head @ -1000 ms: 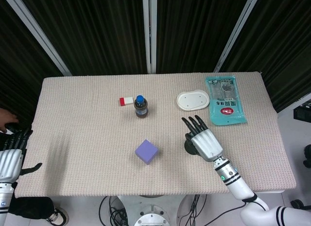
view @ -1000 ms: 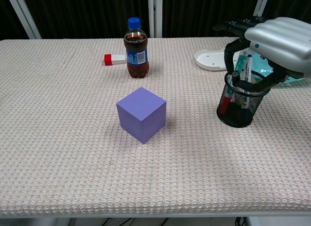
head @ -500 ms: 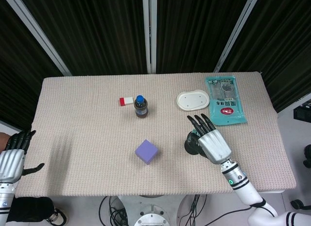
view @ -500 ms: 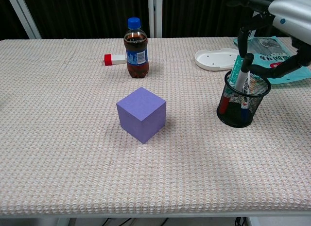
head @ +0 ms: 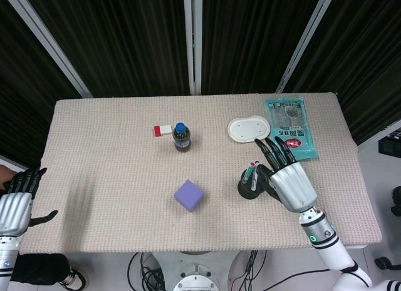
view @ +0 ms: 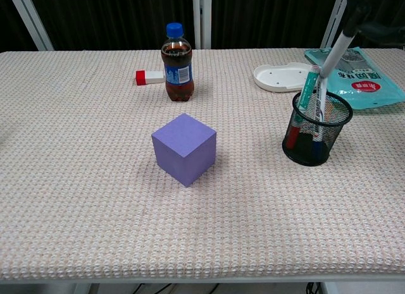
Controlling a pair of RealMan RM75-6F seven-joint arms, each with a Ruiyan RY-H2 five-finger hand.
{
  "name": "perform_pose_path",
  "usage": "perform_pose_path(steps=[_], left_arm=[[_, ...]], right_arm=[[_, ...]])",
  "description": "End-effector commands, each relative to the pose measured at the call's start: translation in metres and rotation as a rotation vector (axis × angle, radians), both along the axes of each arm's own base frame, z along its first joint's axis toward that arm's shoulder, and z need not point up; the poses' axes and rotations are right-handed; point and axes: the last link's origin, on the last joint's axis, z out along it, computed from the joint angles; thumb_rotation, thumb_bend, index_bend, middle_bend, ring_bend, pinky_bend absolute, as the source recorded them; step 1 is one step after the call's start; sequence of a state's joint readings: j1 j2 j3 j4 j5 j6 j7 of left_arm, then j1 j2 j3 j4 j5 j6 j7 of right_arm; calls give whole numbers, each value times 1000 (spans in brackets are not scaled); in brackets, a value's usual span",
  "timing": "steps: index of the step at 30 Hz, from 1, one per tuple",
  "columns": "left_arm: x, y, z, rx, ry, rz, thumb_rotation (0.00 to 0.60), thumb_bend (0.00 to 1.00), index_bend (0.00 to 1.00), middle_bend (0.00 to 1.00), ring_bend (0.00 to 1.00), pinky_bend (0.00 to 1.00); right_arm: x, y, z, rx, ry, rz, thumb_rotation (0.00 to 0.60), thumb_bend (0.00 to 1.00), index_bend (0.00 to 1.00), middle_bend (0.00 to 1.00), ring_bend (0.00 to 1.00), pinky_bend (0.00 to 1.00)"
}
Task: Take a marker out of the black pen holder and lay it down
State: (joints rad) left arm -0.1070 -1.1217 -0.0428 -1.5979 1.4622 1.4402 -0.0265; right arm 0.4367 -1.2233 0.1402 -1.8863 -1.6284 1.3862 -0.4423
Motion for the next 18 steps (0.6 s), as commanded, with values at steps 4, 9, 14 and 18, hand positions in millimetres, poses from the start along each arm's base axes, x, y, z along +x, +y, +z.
perform_pose_path(steps=[4,9,14,18], left_arm=[[-1,0,0,-1,1,5,600,116,55,0,0,0],[-1,2,-2,-8,4,6,600,116,56,0,0,0],[-2,3,-5,-16,6,12,600,116,56,0,0,0],[-2,4,-5,-18,11,15,600,116,56,0,0,0]], right_arm=[[-10,-5,22,-96,8,-29,600,329,711,26,0,0],[-38,-13,23,-115,82,-110,600,330,715,28,0,0],[-63,-18,16,-105,112,-169,600,329,716,27,0,0],[-78,-21,16,-130,110,-194,600,329,717,28,0,0]])
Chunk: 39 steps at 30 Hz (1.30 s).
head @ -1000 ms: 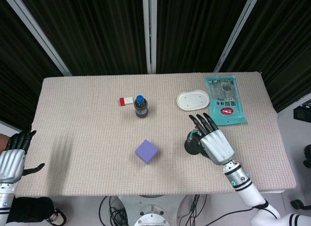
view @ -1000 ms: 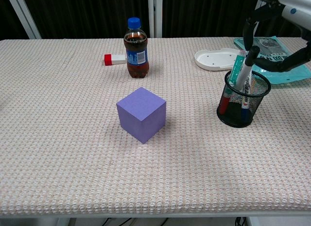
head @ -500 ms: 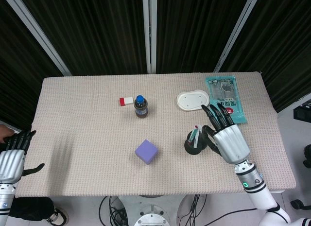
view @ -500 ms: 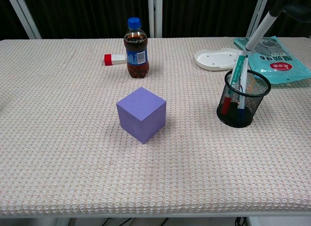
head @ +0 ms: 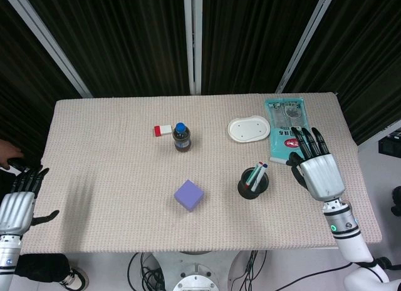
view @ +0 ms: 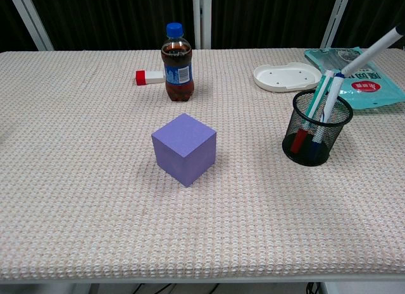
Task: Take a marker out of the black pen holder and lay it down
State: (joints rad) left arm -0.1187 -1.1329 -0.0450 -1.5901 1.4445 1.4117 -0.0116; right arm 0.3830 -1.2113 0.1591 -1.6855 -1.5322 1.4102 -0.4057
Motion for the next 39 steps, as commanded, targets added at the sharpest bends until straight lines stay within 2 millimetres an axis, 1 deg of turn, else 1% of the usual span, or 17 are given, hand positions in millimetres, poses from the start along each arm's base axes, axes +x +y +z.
perform_pose_path(steps=[1,5,13,18,21,22,23,25,27,28,29,32,35,38,39], left_arm=[[0,0,0,0,3,1,600,116,56,0,0,0],[-1,1,-1,-6,7,7,600,116,55,0,0,0],[-5,3,-6,-20,5,25,600,115,56,0,0,0],[-7,4,-5,-18,6,31,600,116,55,0,0,0],[-7,3,-4,-14,4,30,600,116,56,0,0,0],[-7,3,-4,-13,3,29,600,116,56,0,0,0],[-7,2,-4,-12,2,29,600,116,55,0,0,0],[-8,2,-4,-10,1,29,600,116,55,0,0,0],[-8,1,-4,-12,0,30,600,116,55,0,0,0],[-8,0,-4,-12,0,30,600,115,56,0,0,0],[-8,0,-5,-13,1,29,600,116,55,0,0,0],[-8,-2,-5,-13,1,26,600,116,55,0,0,0],[-8,-3,-4,-9,-1,25,600,116,55,0,0,0],[-7,-3,-3,-6,-3,20,600,115,55,0,0,0],[-6,-3,-3,-6,-3,17,600,116,55,0,0,0]], right_arm=[[-14,-2,-2,-16,-13,-31,600,330,718,28,0,0],[-29,-5,-8,-5,-5,-66,600,330,723,30,0,0],[-52,-5,-39,67,-6,-118,600,330,724,30,0,0],[-64,0,-55,98,14,-134,600,331,727,30,0,0],[-69,6,-61,109,33,-134,600,330,714,27,0,0],[-71,8,-62,118,43,-135,600,325,693,23,0,0],[-72,11,-64,131,51,-137,600,312,643,15,0,0],[-75,19,-68,175,59,-145,600,258,464,3,0,0],[-76,26,-70,208,60,-145,600,183,148,0,0,0],[-77,28,-69,216,59,-143,600,154,58,0,0,0],[-76,30,-69,221,58,-141,600,126,10,0,0,0],[-75,37,-66,232,50,-135,600,50,0,0,0,0],[-74,45,-61,234,34,-134,600,26,0,0,0,0],[-76,53,-46,195,28,-144,600,25,0,0,0,0],[-78,57,-38,167,28,-152,600,25,0,0,0,0]])
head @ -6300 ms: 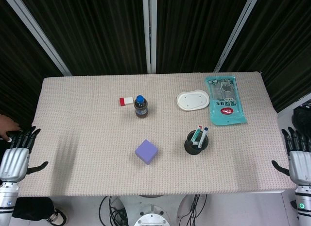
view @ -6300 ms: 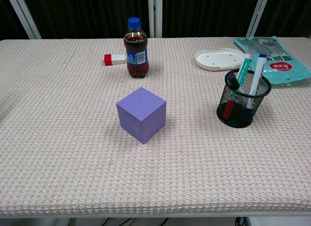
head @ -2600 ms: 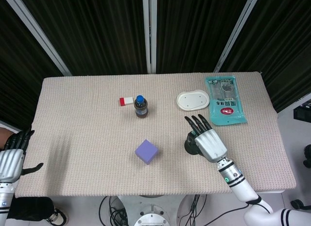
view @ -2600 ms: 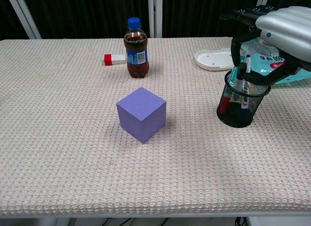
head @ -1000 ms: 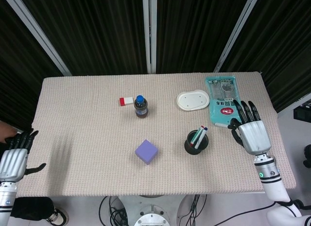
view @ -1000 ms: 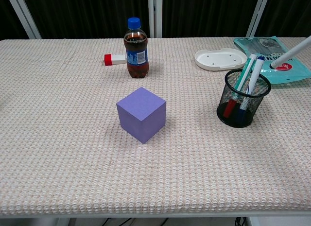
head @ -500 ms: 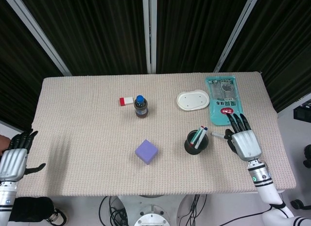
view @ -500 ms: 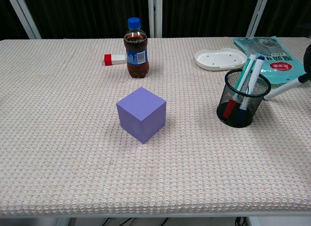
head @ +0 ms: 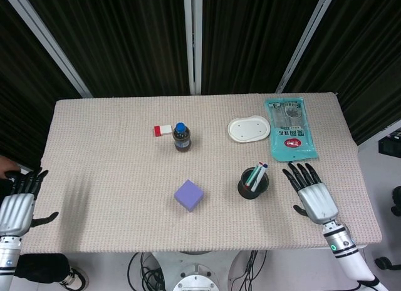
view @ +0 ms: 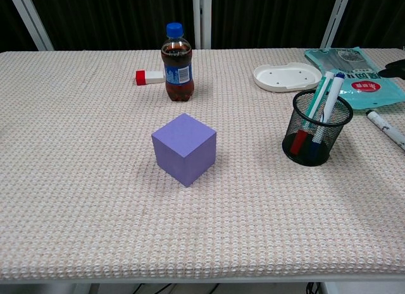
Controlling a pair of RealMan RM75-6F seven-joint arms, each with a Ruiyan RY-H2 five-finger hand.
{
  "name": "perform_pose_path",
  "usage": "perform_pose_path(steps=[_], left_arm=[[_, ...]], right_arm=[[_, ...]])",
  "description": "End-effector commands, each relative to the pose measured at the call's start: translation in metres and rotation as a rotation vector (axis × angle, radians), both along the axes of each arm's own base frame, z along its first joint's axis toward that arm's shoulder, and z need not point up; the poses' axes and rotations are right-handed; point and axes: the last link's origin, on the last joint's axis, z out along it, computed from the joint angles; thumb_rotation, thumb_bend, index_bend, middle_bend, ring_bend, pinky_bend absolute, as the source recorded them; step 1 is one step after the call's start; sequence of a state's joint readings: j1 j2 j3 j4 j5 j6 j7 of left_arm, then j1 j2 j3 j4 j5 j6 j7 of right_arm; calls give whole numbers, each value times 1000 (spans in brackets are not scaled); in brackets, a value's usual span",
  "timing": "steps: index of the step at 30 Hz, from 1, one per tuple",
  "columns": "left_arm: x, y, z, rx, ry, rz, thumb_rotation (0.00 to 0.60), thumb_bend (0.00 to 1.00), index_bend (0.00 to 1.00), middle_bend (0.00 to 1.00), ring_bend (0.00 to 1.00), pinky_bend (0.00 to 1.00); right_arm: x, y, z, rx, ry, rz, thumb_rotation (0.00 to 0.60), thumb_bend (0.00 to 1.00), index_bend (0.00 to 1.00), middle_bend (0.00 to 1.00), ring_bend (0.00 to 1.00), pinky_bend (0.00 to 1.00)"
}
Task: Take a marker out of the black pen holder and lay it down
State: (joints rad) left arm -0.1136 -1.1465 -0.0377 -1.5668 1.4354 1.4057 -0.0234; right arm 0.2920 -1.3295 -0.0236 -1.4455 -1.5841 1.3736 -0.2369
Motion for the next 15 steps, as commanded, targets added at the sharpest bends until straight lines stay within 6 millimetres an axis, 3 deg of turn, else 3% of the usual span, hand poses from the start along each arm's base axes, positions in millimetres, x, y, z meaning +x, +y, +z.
perform_pose_path(steps=[1,8,15], left_arm=[[1,0,0,0,-1,-6,600,116,55,0,0,0],[7,4,4,16,5,-41,600,116,55,0,0,0],[8,6,3,12,6,-51,600,115,55,0,0,0]], right_arm=[[-5,12,22,-69,7,-25,600,25,0,0,0,0],[-34,31,67,-233,48,-157,600,26,0,0,0,0],[-56,40,83,-322,31,-246,600,26,0,0,0,0]])
